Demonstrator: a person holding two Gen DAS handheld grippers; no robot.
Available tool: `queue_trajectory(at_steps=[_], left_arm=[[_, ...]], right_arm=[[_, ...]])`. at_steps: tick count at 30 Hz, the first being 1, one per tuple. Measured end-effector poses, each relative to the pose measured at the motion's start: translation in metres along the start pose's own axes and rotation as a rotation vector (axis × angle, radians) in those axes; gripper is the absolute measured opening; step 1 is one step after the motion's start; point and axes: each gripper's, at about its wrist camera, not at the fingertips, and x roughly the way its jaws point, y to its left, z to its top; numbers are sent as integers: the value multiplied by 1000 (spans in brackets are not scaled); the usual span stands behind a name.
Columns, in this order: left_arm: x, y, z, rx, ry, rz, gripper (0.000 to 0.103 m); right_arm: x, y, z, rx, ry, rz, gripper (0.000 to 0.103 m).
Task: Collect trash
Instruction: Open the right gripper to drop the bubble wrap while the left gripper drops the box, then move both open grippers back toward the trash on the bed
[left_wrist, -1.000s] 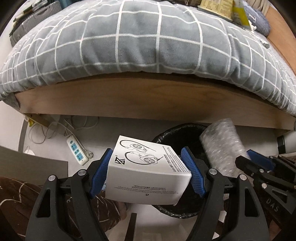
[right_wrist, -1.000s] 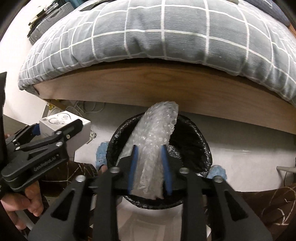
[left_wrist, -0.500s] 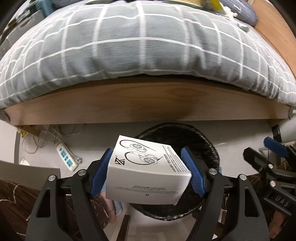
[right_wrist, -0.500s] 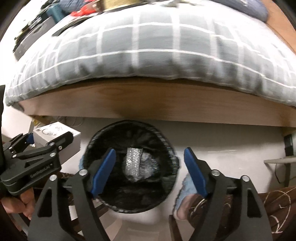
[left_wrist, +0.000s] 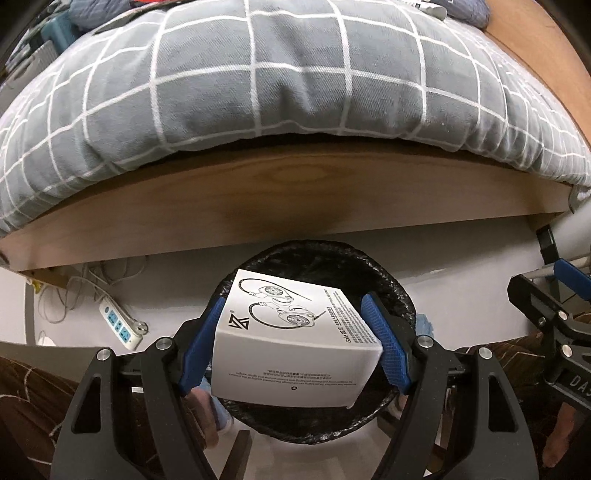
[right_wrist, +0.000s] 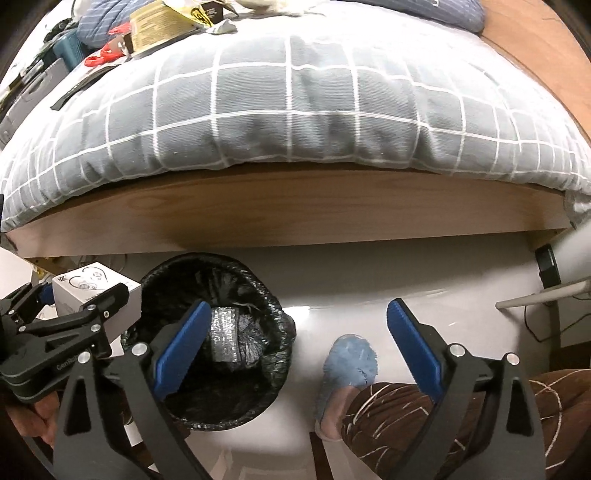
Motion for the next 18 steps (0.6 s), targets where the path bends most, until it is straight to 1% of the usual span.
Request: queue_trajectory(at_steps=[2, 3, 5, 9, 13, 16, 18], left_arm=[[4, 5, -2, -2, -6, 1, 75], [5, 4, -2, 2, -10, 7, 82], [7, 6, -3, 7, -18, 20, 90], [7, 7, -3, 8, -20, 28, 96], [5, 20, -1, 1, -32, 44, 96], [-5, 27, 3, -14, -56, 39, 96], [-14, 34, 3, -33, -76, 47, 96]], right_arm=[[-2, 1, 2, 4, 4, -7, 92], [-1, 2, 2, 5, 4, -9, 92], [0, 2, 3, 6, 6, -15, 92], [2, 4, 2, 8, 2, -14, 92], [-3, 8, 7, 2, -23, -7, 92], [-13, 13, 13, -4, -56, 0, 92], [-21, 17, 17, -12, -85, 2, 92]])
